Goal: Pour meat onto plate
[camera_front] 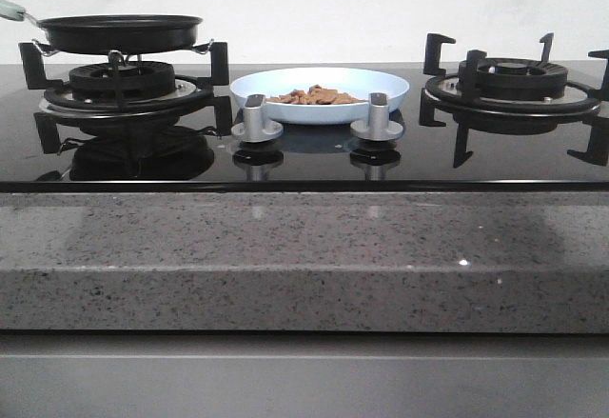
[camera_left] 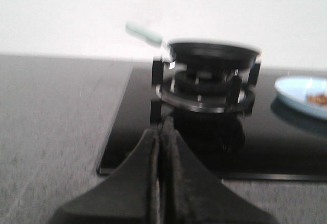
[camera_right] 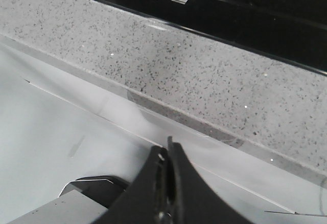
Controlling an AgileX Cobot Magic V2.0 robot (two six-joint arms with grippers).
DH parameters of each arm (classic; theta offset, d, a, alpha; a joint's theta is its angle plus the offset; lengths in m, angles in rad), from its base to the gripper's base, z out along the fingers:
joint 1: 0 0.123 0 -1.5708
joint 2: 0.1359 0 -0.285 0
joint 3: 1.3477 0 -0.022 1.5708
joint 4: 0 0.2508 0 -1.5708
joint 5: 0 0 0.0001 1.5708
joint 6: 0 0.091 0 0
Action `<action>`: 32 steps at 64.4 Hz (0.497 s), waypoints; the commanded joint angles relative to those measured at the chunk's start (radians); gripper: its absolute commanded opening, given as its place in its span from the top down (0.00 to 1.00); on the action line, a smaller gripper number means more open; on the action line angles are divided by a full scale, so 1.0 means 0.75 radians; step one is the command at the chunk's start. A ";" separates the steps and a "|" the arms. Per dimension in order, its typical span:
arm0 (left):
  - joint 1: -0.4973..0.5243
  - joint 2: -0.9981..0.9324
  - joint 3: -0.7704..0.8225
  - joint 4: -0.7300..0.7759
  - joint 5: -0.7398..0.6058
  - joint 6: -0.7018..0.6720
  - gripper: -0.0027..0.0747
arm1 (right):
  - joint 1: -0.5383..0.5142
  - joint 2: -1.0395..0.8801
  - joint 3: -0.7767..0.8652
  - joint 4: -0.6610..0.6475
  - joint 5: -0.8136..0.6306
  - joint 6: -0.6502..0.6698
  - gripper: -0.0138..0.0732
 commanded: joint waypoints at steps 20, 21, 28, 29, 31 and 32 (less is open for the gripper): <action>0.004 -0.024 0.007 -0.004 -0.176 -0.012 0.99 | 0.001 0.005 -0.035 0.024 -0.065 -0.010 0.98; 0.004 -0.024 0.007 -0.004 -0.176 -0.012 0.99 | 0.001 0.005 -0.035 0.024 -0.065 -0.010 0.98; 0.004 -0.024 0.007 -0.004 -0.173 -0.012 0.99 | 0.001 0.005 -0.035 0.024 -0.065 -0.010 0.98; 0.004 -0.024 0.007 -0.004 -0.173 -0.012 0.99 | 0.001 0.005 -0.035 0.024 -0.065 -0.010 0.98; 0.004 -0.024 0.007 -0.004 -0.173 -0.012 0.99 | 0.001 0.005 -0.035 0.024 -0.065 -0.010 0.98; 0.004 -0.024 0.007 -0.004 -0.173 -0.012 0.99 | 0.001 0.005 -0.035 0.024 -0.065 -0.010 0.98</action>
